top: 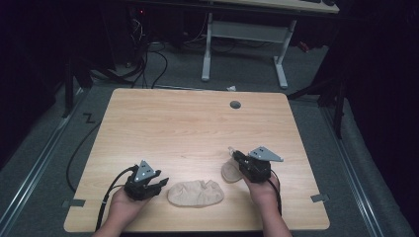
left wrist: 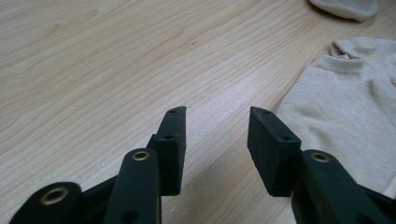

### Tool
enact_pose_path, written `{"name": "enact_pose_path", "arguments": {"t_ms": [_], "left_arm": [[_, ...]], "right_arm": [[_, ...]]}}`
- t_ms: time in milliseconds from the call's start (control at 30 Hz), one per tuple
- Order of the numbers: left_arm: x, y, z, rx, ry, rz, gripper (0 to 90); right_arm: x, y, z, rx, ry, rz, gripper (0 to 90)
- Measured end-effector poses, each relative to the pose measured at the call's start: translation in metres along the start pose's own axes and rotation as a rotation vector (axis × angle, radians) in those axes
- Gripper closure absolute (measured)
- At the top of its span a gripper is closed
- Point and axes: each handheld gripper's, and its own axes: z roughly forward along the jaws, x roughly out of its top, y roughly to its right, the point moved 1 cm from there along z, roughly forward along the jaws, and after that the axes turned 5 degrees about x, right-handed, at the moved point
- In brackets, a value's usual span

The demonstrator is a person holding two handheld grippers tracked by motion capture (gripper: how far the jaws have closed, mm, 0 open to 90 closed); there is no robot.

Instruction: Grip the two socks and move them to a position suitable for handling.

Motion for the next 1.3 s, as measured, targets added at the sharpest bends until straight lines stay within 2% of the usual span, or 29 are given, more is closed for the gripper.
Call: {"name": "enact_pose_path", "arguments": {"t_ms": [67, 100, 267, 467, 500, 533, 567, 733, 867, 933, 967, 1000, 1067, 1167, 1267, 1300], "left_arm": [[0.000, 0.000, 0.000, 0.001, 0.000, -0.001, 57.6], [0.000, 0.000, 0.000, 0.001, 0.003, 0.000, 57.7], [0.002, -0.001, -0.002, 0.004, 0.012, -0.006, 57.8], [0.003, 0.000, -0.002, 0.001, 0.016, -0.005, 58.0], [0.003, 0.000, -0.002, 0.000, 0.018, -0.001, 58.1], [0.003, 0.000, -0.002, 0.000, 0.018, -0.001, 58.1], [0.004, -0.001, -0.002, 0.002, 0.020, -0.002, 58.1], [0.003, -0.001, 0.000, -0.003, 0.013, -0.016, 58.4], [0.006, 0.001, 0.000, 0.000, 0.019, 0.002, 58.9], [0.006, 0.000, 0.001, 0.003, 0.019, -0.006, 58.9], [0.006, 0.000, 0.001, 0.003, 0.019, -0.006, 59.0], [0.004, 0.000, 0.001, 0.004, 0.010, -0.019, 59.5], [0.002, 0.000, 0.000, 0.002, 0.009, -0.021, 61.5], [0.003, 0.001, -0.001, -0.001, 0.013, -0.013, 66.5], [0.006, -0.002, -0.001, 0.010, 0.020, -0.022, 73.2], [0.006, -0.002, -0.001, 0.010, 0.020, -0.022, 74.3]], "right_arm": [[-0.001, 0.003, -0.001, -0.005, -0.001, 0.013, 84.0], [-0.004, 0.009, -0.002, -0.016, -0.003, 0.025, 84.0], [-0.011, 0.022, -0.008, -0.053, -0.004, 0.057, 83.9], [-0.020, 0.035, -0.014, -0.096, -0.022, 0.069, 83.0], [-0.025, 0.042, -0.017, -0.108, -0.033, 0.081, 82.5], [-0.025, 0.042, -0.017, -0.108, -0.033, 0.081, 82.5], [-0.031, 0.048, -0.020, -0.136, -0.057, 0.082, 82.3], [-0.043, 0.062, -0.029, -0.156, -0.075, 0.122, 78.5], [-0.048, 0.066, -0.036, -0.174, -0.091, 0.113, 74.9], [-0.050, 0.069, -0.046, -0.190, -0.079, 0.124, 74.6], [-0.050, 0.069, -0.046, -0.190, -0.079, 0.124, 74.6], [-0.050, 0.070, -0.052, -0.194, -0.073, 0.124, 80.7], [-0.049, 0.069, -0.052, -0.186, -0.092, 0.102, 89.1], [-0.045, 0.066, -0.039, -0.179, -0.159, 0.021, 90.0], [-0.039, 0.066, -0.020, -0.160, -0.215, -0.006, 90.0], [-0.039, 0.066, -0.020, -0.160, -0.215, -0.006, 90.0]]}}
